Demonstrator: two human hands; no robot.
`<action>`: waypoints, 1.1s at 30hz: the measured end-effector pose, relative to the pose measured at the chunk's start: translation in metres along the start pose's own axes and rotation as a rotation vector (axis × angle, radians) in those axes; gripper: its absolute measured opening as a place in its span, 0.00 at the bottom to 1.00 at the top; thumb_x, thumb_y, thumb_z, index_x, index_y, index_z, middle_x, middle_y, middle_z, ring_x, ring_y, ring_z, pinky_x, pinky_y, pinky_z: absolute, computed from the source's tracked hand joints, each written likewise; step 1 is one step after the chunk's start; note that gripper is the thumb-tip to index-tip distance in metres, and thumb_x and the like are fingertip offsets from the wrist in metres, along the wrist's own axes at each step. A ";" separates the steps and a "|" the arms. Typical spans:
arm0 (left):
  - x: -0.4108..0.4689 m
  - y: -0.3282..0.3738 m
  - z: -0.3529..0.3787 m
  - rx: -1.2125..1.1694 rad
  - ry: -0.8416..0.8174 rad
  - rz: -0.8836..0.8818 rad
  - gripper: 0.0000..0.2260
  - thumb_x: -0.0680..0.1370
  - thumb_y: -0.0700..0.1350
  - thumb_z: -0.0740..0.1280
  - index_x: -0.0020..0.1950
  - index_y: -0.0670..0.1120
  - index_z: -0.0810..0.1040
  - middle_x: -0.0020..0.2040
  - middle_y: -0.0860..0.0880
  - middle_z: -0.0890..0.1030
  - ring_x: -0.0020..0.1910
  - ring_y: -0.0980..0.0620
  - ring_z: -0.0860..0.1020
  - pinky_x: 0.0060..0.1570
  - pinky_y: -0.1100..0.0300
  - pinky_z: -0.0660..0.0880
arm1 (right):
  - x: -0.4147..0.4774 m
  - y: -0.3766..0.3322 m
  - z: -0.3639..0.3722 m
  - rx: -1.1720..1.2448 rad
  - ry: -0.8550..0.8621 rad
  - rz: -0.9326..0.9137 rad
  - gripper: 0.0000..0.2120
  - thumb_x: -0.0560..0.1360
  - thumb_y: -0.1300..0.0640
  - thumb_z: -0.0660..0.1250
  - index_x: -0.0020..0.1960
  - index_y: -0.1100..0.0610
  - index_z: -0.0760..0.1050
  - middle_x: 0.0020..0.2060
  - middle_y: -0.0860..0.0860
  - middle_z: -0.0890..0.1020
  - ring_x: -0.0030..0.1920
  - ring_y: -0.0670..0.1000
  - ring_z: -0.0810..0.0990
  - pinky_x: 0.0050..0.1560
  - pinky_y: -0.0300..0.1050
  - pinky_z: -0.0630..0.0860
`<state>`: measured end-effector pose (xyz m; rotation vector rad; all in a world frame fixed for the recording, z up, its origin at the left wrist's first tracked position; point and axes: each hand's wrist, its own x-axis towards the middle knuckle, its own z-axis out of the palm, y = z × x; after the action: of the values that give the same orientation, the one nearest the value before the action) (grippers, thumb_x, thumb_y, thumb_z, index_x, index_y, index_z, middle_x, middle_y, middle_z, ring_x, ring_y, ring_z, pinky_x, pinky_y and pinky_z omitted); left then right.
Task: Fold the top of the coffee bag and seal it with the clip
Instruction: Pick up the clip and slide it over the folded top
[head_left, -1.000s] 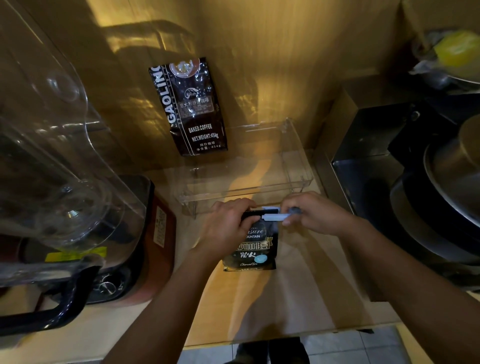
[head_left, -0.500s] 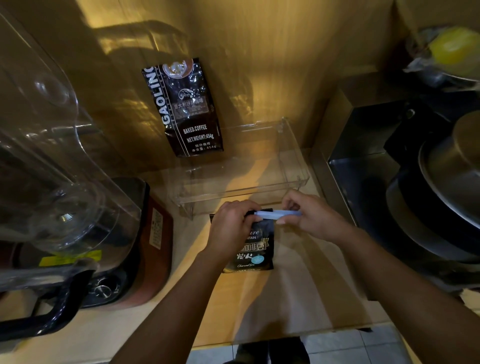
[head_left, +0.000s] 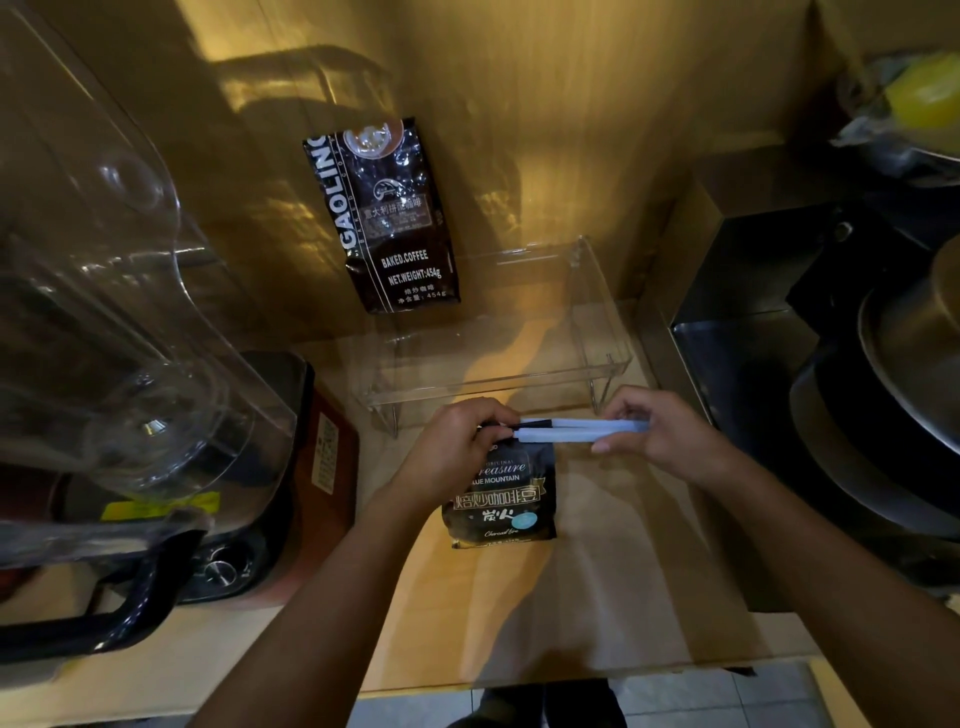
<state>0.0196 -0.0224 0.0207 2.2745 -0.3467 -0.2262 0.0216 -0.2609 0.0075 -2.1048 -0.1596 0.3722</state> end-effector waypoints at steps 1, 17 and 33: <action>-0.001 0.001 0.000 0.000 0.007 -0.014 0.07 0.74 0.36 0.64 0.48 0.45 0.79 0.46 0.51 0.80 0.47 0.53 0.77 0.41 0.79 0.66 | 0.001 -0.001 0.000 -0.011 -0.002 -0.005 0.10 0.63 0.55 0.75 0.36 0.49 0.74 0.38 0.47 0.77 0.40 0.46 0.76 0.33 0.30 0.72; -0.003 0.017 0.014 0.248 0.053 0.016 0.08 0.75 0.35 0.60 0.42 0.48 0.69 0.42 0.50 0.72 0.43 0.51 0.68 0.47 0.58 0.61 | 0.016 -0.034 0.027 -0.033 -0.125 -0.079 0.08 0.65 0.61 0.74 0.41 0.56 0.76 0.41 0.52 0.76 0.43 0.52 0.75 0.43 0.45 0.71; -0.005 0.016 0.022 0.271 0.138 0.022 0.12 0.73 0.34 0.61 0.39 0.51 0.64 0.39 0.51 0.70 0.37 0.57 0.59 0.36 0.59 0.51 | 0.010 -0.020 0.034 0.295 0.009 -0.020 0.07 0.65 0.63 0.73 0.36 0.52 0.79 0.34 0.49 0.78 0.36 0.46 0.75 0.37 0.41 0.71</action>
<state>0.0058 -0.0465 0.0182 2.5355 -0.3479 -0.0101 0.0205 -0.2200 0.0053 -1.8124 -0.1125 0.3518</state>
